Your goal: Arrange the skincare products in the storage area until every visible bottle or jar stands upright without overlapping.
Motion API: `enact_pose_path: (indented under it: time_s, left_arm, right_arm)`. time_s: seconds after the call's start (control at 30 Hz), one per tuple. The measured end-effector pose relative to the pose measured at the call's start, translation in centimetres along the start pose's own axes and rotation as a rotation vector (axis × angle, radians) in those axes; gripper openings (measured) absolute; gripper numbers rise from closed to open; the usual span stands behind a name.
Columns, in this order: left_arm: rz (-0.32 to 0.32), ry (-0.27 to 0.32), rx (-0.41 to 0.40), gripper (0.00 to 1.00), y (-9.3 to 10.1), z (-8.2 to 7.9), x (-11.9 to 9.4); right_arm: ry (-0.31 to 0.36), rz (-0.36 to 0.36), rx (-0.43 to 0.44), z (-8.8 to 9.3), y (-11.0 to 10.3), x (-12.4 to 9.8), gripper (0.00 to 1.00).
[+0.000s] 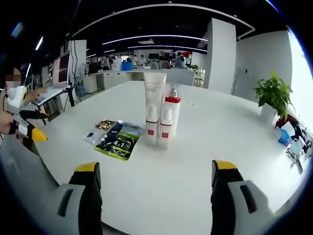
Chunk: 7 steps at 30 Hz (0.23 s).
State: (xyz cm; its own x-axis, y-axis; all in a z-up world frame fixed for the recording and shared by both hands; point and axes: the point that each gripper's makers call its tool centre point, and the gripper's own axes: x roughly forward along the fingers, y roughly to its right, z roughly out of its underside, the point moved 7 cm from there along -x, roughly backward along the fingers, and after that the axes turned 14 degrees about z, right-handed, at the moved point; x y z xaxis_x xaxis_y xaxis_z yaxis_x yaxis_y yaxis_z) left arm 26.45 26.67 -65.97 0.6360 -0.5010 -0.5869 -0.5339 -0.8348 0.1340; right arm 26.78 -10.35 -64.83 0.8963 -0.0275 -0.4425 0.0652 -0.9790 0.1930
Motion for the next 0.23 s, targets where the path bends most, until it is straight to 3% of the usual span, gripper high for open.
enact_pose_path:
  time_s: [0.23]
  left_arm:
    - [0.001, -0.002, 0.000, 0.96, 0.01, 0.02, 0.03]
  right_arm:
    - [0.001, 0.004, 0.006, -0.03, 0.11, 0.00, 0.94]
